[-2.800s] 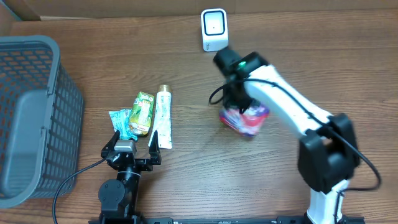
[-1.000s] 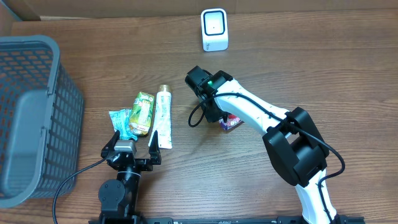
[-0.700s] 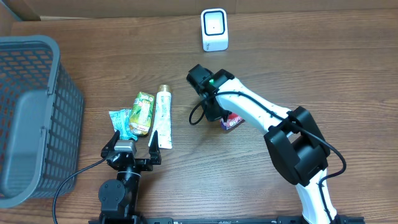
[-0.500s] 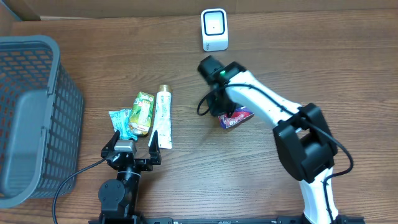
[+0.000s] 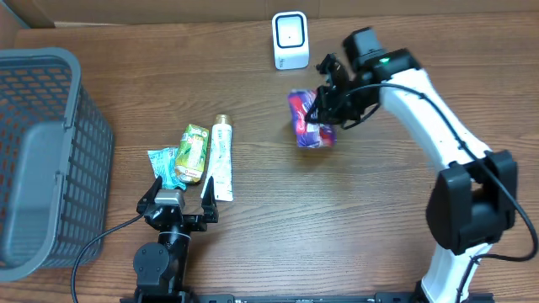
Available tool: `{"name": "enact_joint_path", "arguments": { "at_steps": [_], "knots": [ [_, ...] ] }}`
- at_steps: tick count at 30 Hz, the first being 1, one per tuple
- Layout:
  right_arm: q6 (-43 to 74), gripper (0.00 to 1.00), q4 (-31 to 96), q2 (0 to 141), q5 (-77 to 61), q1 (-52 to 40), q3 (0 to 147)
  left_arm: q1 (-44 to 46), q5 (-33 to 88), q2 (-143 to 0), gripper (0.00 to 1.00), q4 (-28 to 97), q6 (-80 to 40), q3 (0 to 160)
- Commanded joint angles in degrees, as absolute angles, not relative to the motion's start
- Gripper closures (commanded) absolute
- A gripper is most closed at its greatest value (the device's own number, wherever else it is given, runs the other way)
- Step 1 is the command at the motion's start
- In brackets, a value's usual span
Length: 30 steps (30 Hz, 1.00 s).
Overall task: Scan the item barcode
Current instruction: 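Lower the purple pack onto the table right of the tube, release, then raise the right gripper up and away from the pack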
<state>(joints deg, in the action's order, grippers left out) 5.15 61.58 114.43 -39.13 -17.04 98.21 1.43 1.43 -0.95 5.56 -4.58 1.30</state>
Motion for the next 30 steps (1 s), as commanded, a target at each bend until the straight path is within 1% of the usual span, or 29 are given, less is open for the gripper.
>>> {"name": "enact_joint_path", "arguments": {
  "at_steps": [1, 2, 3, 5, 8, 13, 14, 17, 18, 20, 21, 23, 25, 30],
  "knots": [
    [-6.50, 0.96, 58.59, 112.77, -69.87, -12.25, 92.90, 0.99, 1.04, -0.25, 0.00, 5.34, -5.58, 0.73],
    [-6.81, 0.96, 56.93, 112.90, -72.60, -11.46, 90.65, 0.99, 1.04, -0.25, 0.00, 5.34, -5.58, 0.73],
    [-6.90, 0.96, 52.38, 113.10, -77.65, -9.89, 84.97, 0.99, 1.04, -0.25, 0.00, 5.34, -5.58, 0.73],
    [-5.52, 0.96, 48.58, 113.16, -77.69, -8.60, 79.18, 0.99, 1.04, -0.25, 0.00, 5.34, -5.58, 0.73],
    [-3.79, 0.96, 46.46, 113.16, -72.16, -6.92, 73.19, 0.99, 1.04, -0.25, 0.01, 5.34, -5.58, 0.73],
    [2.85, 0.96, 47.29, 113.16, -53.23, -4.69, 71.09, 0.99, 1.06, -0.25, 0.00, 5.34, -5.58, 0.73],
    [6.98, 0.94, 47.40, 113.16, -44.99, -3.97, 71.09, 0.99, 1.04, -0.25, 0.01, 5.34, -5.58, 0.73],
    [11.53, 0.80, 48.18, 113.16, -34.26, -3.11, 71.09, 0.99, 1.04, -0.25, 0.00, 5.34, -5.58, 0.73],
    [12.64, 0.70, 48.53, 113.16, -31.27, -2.92, 71.09, 0.99, 1.06, -0.25, 0.00, 5.34, -5.58, 0.73],
    [14.90, 0.55, 49.47, 113.14, -24.93, -2.79, 71.11, 0.99, 1.04, -0.25, 0.00, 5.34, -5.58, 0.73],
    [15.59, 0.49, 50.02, 113.14, -22.44, -2.76, 71.18, 0.99, 1.04, -0.25, 0.00, 5.34, -5.58, 0.73],
    [16.56, 0.45, 51.55, 113.14, -18.48, -2.74, 71.96, 0.99, 1.04, -0.25, 0.00, 5.34, -5.58, 0.73],
    [16.53, 0.43, 53.74, 113.10, -16.12, -2.74, 73.67, 0.99, 1.04, -0.25, 0.01, 5.34, -5.58, 0.73],
    [16.38, 0.42, 62.28, 111.79, -11.27, -2.76, 82.39, 0.99, 1.04, -0.25, 0.00, 5.34, -5.58, 0.73]
  ]
}}
